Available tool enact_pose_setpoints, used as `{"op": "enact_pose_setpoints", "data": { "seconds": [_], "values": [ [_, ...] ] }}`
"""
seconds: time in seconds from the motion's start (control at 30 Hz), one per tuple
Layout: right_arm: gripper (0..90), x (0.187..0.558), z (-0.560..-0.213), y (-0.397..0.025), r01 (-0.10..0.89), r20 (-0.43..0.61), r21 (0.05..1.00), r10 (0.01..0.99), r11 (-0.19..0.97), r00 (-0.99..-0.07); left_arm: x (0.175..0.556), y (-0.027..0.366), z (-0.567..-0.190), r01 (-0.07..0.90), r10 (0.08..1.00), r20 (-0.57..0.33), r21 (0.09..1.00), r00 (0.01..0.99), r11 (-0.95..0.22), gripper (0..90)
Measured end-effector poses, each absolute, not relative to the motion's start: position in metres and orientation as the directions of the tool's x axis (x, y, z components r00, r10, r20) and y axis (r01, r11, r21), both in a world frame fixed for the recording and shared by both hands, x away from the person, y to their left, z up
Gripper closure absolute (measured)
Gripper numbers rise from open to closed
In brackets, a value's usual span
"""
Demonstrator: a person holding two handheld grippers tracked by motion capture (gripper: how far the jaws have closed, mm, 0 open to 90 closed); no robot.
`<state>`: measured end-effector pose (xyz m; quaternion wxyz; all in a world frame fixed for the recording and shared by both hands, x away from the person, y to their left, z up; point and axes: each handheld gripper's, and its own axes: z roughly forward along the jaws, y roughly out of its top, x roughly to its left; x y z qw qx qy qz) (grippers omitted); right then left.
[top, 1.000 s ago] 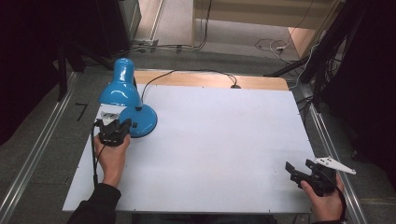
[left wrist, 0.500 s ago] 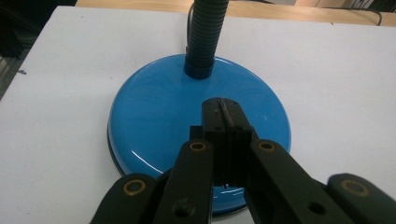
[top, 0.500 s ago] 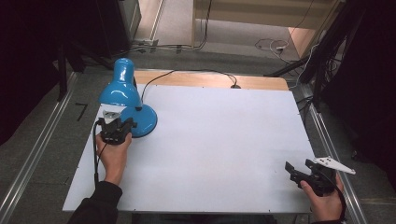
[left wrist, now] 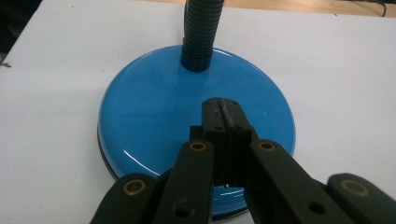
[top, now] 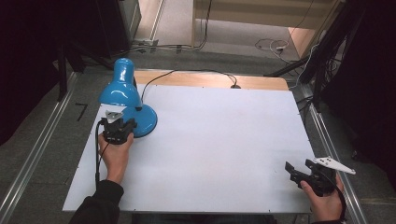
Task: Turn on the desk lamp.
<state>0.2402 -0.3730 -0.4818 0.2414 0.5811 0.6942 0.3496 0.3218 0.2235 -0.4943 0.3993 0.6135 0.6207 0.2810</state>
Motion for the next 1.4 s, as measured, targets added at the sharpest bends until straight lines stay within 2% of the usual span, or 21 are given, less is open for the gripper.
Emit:
{"op": "enact_pose_setpoints", "data": {
  "seconds": [1.4],
  "values": [
    [16.8, 0.2393, -0.4814, -0.3745, 0.634, 0.074, 0.769, 0.975, 0.078, -0.209, 0.3229, 0.2229, -0.5006, 0.552, 0.989, -0.127, 0.832, 0.081, 0.061, 90.0]
  ]
}}
